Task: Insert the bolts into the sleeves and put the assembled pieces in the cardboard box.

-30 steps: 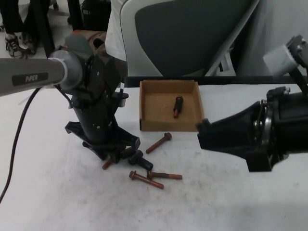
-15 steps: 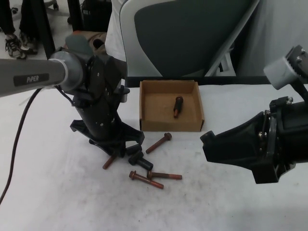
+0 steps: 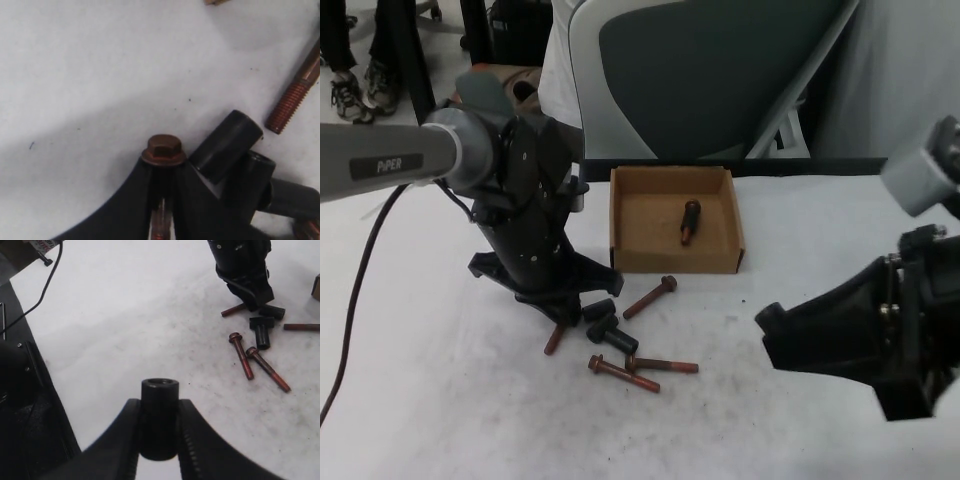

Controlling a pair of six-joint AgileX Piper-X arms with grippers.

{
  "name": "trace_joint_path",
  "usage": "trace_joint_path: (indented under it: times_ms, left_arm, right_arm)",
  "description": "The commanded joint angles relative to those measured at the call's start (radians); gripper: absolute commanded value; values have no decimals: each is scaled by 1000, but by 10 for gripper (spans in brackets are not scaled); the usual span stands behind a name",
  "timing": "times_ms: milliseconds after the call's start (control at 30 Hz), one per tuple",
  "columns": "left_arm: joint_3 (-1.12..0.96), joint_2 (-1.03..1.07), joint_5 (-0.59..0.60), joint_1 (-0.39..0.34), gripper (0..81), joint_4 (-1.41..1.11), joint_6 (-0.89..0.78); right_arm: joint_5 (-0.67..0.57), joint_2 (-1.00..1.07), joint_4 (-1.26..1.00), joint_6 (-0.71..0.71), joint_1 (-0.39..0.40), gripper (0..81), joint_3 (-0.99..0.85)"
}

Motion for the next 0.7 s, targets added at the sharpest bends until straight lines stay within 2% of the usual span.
trace_joint_path:
  times_ms: [0,167,267,367,533,667]
  left_arm:
    - [8,24,27,-8,8,5,-32]
    - [12,24,32,-3,8,5,-40]
    - [12,24,116,7,8,7,-46]
    - [12,18,128,17,8,13,-101]
    - [12,-30,125,37,8,7,-82]
    - [12,-101,132,42,8,-28,-83]
  right_arm:
    - [-14,-33,22,-11,1,3,-3]
    - [-14,-52,93,-15,3,3,-3]
    - [-14,-52,133,-27,22,3,-3]
    - [-14,-62,122,-22,63,3,27]
    - [-4,-125,4,102,131,3,154]
    - [60,-198,-164,234,186,3,263]
